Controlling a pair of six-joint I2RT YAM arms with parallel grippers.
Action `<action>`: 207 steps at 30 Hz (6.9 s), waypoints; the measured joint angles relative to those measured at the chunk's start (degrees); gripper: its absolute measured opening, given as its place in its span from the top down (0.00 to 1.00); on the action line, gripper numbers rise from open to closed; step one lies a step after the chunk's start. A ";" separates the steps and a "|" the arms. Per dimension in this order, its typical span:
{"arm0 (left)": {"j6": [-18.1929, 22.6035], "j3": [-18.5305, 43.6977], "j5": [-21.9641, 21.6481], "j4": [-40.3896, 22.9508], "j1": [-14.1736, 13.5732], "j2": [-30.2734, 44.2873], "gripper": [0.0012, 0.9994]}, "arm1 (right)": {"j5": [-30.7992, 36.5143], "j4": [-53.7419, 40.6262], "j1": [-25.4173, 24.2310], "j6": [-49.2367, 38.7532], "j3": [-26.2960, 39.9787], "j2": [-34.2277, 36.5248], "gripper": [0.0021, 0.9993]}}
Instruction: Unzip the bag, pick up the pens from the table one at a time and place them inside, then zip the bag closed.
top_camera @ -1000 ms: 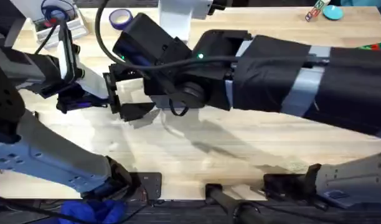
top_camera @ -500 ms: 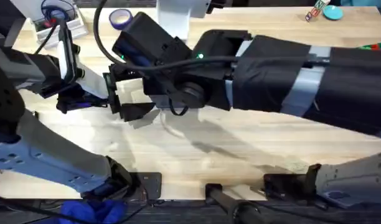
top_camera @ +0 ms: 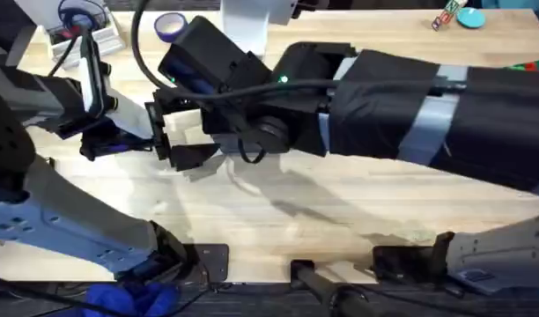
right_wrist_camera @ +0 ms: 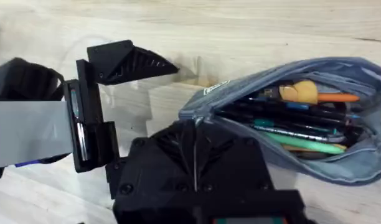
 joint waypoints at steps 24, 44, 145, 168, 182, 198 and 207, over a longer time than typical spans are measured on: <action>-2.27 0.00 0.47 4.96 -5.48 0.00 0.00 | 0.00 0.63 0.00 -1.17 0.00 0.00 0.97; -6.67 -0.04 1.98 8.85 -11.26 0.00 0.27 | -0.02 0.81 0.00 -1.44 0.00 0.00 0.97; -7.23 -0.26 2.16 9.68 -11.26 0.00 0.96 | 9.57 -17.68 -15.06 -4.20 0.28 -8.44 0.40; -7.23 -0.26 2.22 9.68 -11.26 0.00 0.96 | -6.12 -17.99 -10.62 12.94 0.28 -8.44 0.00; -7.23 -0.26 2.22 9.68 -11.26 0.00 0.96 | -7.36 -20.98 -6.25 15.33 3.68 -12.76 0.00; -7.23 -0.26 2.22 9.68 -11.26 0.00 0.96 | -10.60 -24.59 -3.02 19.09 7.52 -12.85 0.00; -7.23 -0.26 2.22 9.68 -11.26 0.00 0.96 | -10.60 -24.59 -2.97 19.12 7.61 -12.85 0.00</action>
